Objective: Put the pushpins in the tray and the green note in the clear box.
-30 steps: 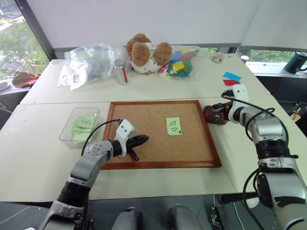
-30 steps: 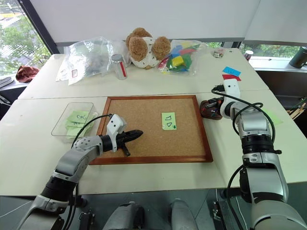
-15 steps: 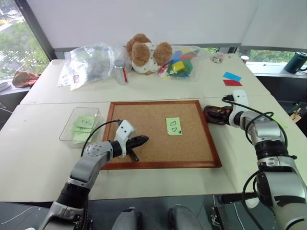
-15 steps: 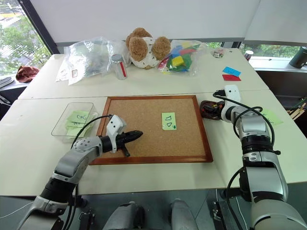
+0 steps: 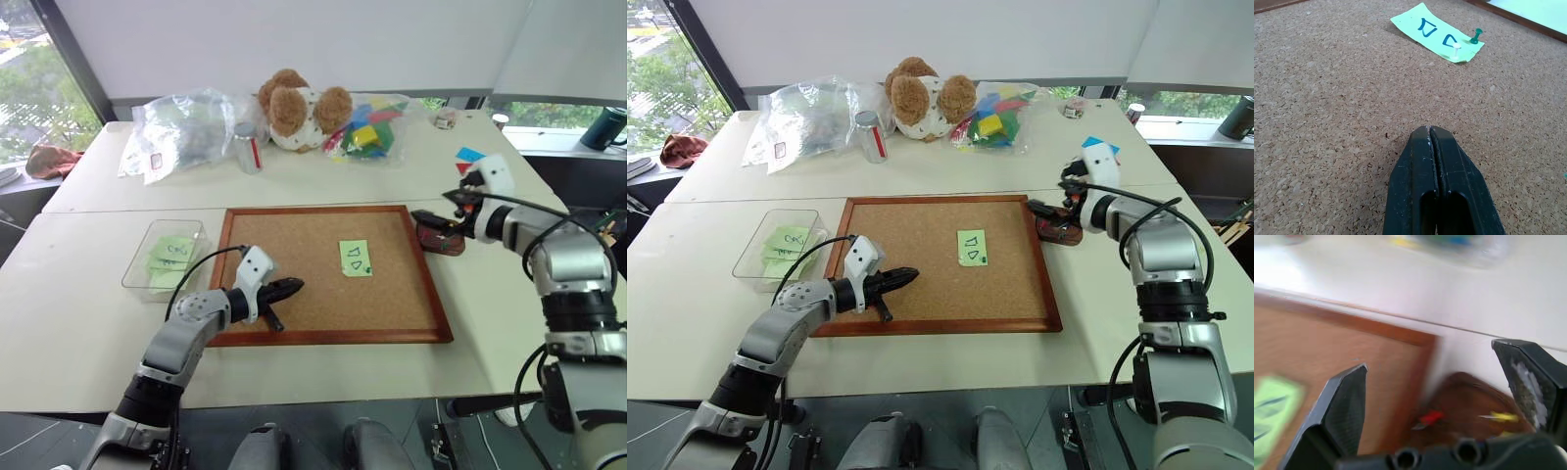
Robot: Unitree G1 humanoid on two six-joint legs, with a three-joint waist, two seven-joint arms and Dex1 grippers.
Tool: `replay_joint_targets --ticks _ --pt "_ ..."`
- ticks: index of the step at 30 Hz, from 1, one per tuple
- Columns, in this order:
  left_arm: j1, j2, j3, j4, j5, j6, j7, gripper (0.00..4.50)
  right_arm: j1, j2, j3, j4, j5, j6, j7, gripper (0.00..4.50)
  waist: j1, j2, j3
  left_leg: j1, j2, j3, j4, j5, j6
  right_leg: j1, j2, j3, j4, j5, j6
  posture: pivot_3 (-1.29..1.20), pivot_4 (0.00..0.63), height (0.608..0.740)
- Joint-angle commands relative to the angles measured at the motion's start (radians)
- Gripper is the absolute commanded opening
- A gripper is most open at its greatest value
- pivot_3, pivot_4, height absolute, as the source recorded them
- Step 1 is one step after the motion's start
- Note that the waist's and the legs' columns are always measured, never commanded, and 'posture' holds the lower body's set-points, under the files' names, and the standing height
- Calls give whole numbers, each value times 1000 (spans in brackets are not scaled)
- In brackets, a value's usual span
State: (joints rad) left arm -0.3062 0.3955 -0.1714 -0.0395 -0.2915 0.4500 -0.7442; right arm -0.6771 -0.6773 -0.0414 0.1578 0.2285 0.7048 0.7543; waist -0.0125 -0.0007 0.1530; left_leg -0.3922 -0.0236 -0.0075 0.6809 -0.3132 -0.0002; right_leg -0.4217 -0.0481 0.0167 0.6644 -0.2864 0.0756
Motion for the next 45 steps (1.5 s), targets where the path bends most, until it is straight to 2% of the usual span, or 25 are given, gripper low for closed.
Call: replay_joint_targets --ticks 1,10,13,19,22,32,35,39,45 --pt "38 14 -18 30 21 28 -6 0 54 28 42 -189 51 52 24 4447 -1 0 0 0 0 0 0 0 0 0 0 0 0 0 0 0 150 740" --pt "39 20 -17 24 20 32 -9 0 163 67 106 -320 53 70 -4 4447 -1 0 0 0 0 0 0 0 0 0 0 0 0 0 0 0 150 740" --pt "42 22 -18 18 19 36 -8 0 191 86 141 -319 38 58 -22 3620 -1 0 0 0 0 0 0 0 0 0 0 0 0 0 0 0 150 740" --pt "46 24 -17 10 19 38 -5 0 214 93 171 -318 18 33 -29 3620 -1 0 0 1 0 0 0 0 0 0 0 0 0 0 0 0 150 740" --pt "48 24 -17 6 18 41 -4 0 221 97 179 -321 14 31 -35 2720 -1 0 0 1 0 0 0 0 0 0 0 0 0 0 0 0 150 740" --pt "49 26 -18 -1 18 45 -3 0 222 106 177 -313 13 31 -43 2720 -1 0 0 1 0 0 0 0 0 0 0 0 0 0 0 0 150 740" --pt "49 27 -19 0 18 45 -4 0 223 108 178 -306 12 27 -44 1894 -1 0 0 1 0 0 0 0 0 0 0 0 0 0 0 0 150 740" --pt "51 30 -18 -2 17 45 -4 0 222 109 179 -301 10 25 -43 55 -1 0 0 1 0 0 0 0 0 0 0 0 0 0 0 0 150 740" --pt "51 32 -17 -4 17 47 -4 0 216 105 176 -303 12 29 -38 55 -1 0 0 1 0 0 0 0 0 0 0 0 0 0 0 0 150 740"
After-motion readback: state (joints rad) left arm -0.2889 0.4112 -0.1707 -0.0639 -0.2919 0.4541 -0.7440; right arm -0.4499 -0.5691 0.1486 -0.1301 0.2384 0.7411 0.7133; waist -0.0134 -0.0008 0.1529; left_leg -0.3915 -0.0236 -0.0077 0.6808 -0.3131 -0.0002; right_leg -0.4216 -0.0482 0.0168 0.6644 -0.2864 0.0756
